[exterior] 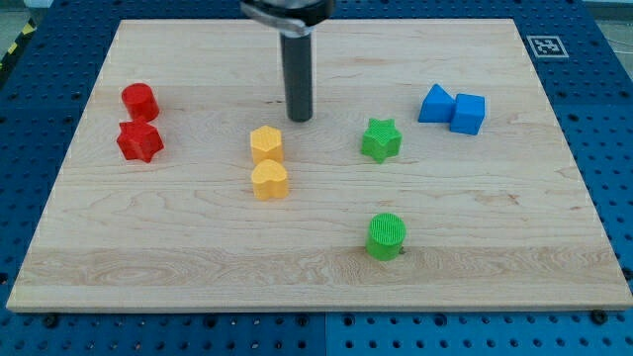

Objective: Place the green star in between the yellow heart and the green circle

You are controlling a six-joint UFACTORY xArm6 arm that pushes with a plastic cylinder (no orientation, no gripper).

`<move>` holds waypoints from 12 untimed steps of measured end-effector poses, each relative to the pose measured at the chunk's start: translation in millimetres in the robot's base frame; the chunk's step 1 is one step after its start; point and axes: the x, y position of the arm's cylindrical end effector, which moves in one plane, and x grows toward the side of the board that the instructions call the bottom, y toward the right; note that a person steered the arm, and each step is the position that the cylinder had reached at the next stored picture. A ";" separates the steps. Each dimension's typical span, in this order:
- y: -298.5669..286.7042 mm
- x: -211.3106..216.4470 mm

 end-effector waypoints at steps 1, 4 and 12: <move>44.9 -2.2; 103.3 31.2; 9.1 70.0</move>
